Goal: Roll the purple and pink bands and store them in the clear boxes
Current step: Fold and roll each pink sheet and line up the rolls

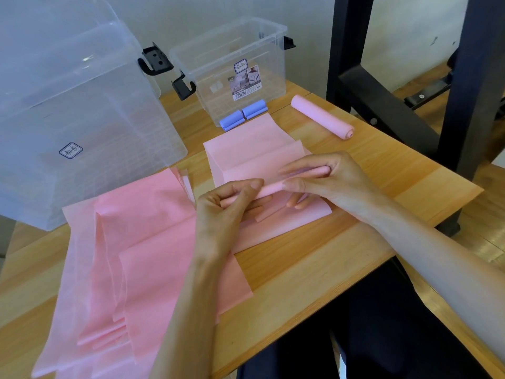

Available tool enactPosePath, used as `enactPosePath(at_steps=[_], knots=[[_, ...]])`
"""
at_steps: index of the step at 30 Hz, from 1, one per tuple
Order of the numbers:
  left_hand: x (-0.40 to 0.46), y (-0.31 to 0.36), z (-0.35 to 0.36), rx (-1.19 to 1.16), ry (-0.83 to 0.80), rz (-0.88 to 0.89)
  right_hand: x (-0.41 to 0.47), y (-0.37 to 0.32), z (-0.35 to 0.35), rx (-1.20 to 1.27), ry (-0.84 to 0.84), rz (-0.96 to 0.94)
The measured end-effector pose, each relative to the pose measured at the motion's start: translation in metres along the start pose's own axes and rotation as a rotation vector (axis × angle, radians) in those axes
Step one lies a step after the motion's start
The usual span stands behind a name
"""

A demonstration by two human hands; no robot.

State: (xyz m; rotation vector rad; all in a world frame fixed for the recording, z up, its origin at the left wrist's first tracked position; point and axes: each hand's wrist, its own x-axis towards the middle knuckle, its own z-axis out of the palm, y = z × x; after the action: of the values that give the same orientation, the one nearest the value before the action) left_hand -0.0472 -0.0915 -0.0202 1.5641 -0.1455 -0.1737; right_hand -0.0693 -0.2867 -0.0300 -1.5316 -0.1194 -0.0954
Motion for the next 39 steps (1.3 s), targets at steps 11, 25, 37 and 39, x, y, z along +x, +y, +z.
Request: enactPosePath(at_steps=[11, 25, 37, 39], knots=[[-0.0008, -0.0002, 0.0016, 0.008, -0.016, 0.013, -0.0002, 0.0009, -0.0005, 0.001, 0.004, 0.003], [0.0001, -0.0023, 0.0000, 0.016, -0.027, 0.003, 0.0014, 0.0020, -0.0013, -0.032, -0.044, -0.002], [0.0027, 0.0012, -0.0029, 0.062, -0.069, -0.019, 0.0019, 0.0031, -0.0002, -0.014, 0.022, -0.017], [0.0051, 0.0048, -0.0073, 0.088, -0.116, -0.065, 0.0021, 0.0029, 0.0000, -0.002, 0.021, -0.007]])
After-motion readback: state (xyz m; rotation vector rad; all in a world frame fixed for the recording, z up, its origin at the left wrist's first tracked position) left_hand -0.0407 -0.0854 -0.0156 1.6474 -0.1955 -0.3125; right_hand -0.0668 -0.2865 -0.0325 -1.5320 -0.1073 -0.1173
